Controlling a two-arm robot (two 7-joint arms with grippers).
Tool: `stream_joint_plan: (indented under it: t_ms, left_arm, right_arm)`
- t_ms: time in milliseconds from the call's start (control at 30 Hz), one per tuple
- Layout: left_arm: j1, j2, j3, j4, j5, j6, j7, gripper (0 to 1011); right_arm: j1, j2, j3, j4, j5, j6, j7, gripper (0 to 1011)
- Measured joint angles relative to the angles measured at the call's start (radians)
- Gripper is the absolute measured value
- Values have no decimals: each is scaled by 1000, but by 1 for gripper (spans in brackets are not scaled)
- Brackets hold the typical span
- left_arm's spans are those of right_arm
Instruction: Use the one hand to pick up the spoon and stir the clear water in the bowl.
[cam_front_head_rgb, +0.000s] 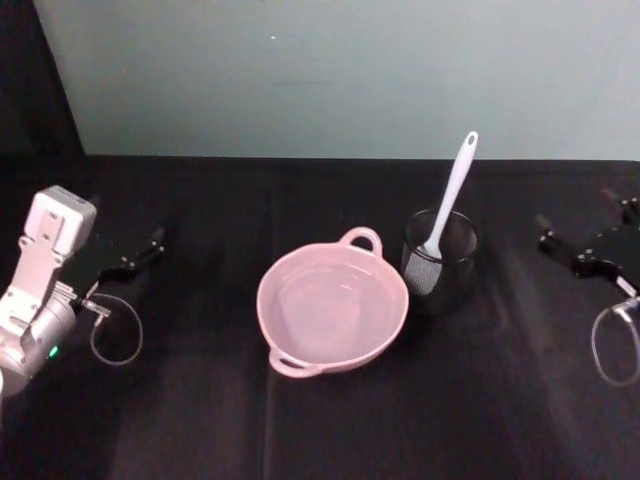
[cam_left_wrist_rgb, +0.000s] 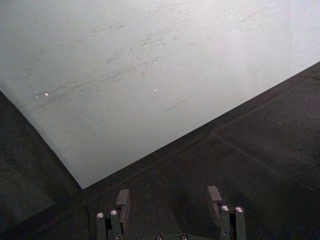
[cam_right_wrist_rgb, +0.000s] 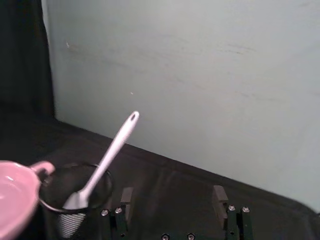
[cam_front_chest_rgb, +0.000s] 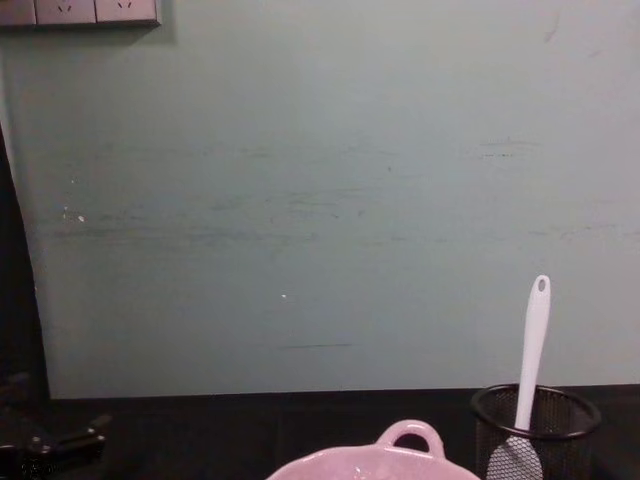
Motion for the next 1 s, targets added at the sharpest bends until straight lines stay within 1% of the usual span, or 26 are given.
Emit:
stream_joint_plan:
  t_ms: [33,67,100,167,200,267,300,400,433,500,533,600,633,667,700,767,800,833,900,933,967,1000]
  left_arm:
    - [0,0,0,0,0,0,0,1011]
    - [0,0,0,0,0,0,0,1011]
    - [0,0,0,0,0,0,0,1011]
    - [0,0,0,0,0,0,0,1011]
    - [0,0,0,0,0,0,0,1011]
    - [0,0,0,0,0,0,0,1011]
    - [0,0,0,0,0,0,0,1011]
    - [0,0,0,0,0,0,0,1011]
    - [0,0,0,0,0,0,0,1011]
    - [0,0,0,0,0,0,0,1011]
    - [0,0,0,0,0,0,0,1011]
    - [0,0,0,0,0,0,0,1011]
    - [0,0,0,0,0,0,0,1011]
    - [0,0,0,0,0,0,0,1011]
    - [0,0,0,0,0,0,0,1011]
    - [0,0,0,0,0,0,0,1011]
    - [0,0,0,0,0,0,0,1011]
    - [0,0,0,0,0,0,0,1011]
    - [0,0,0,0,0,0,0,1011]
    - [0,0,0,0,0,0,0,1011]
    - [0,0,0,0,0,0,0,1011]
    - [0,0,0,0,0,0,0,1011]
  right_arm:
    - [-18,5,26,-19,54,13,29,1003]
    - [-25,7,37,-29,75,19,42,1003]
    - [-36,8,60,-45,135,40,75,1003]
    - [-41,8,80,-58,189,66,109,1003]
    - [-42,6,94,-67,236,95,137,1003]
    - [-40,2,108,-74,296,138,169,1003]
    - [-32,-4,119,-76,352,188,200,1003]
    - [-16,-12,127,-73,421,255,231,1003]
    - [2,-15,127,-64,463,298,243,1003]
    - [25,-17,121,-49,501,340,253,1003]
    - [52,-21,110,-30,529,375,260,1003]
    - [82,-26,97,-7,550,408,266,1002]
    - [110,-32,82,16,563,430,271,1002]
    - [110,-32,82,16,563,430,271,1002]
    - [141,-41,64,44,571,446,279,1003]
    - [172,-50,45,74,574,455,289,1003]
    - [202,-61,27,105,575,457,303,1003]
    - [216,-66,17,120,574,455,311,1003]
    - [271,-89,-22,185,558,435,348,1003]
    - [271,-89,-22,185,558,435,348,1003]
    - [283,-94,-32,201,553,427,357,1003]
    - [309,-107,-51,234,542,414,372,1002]
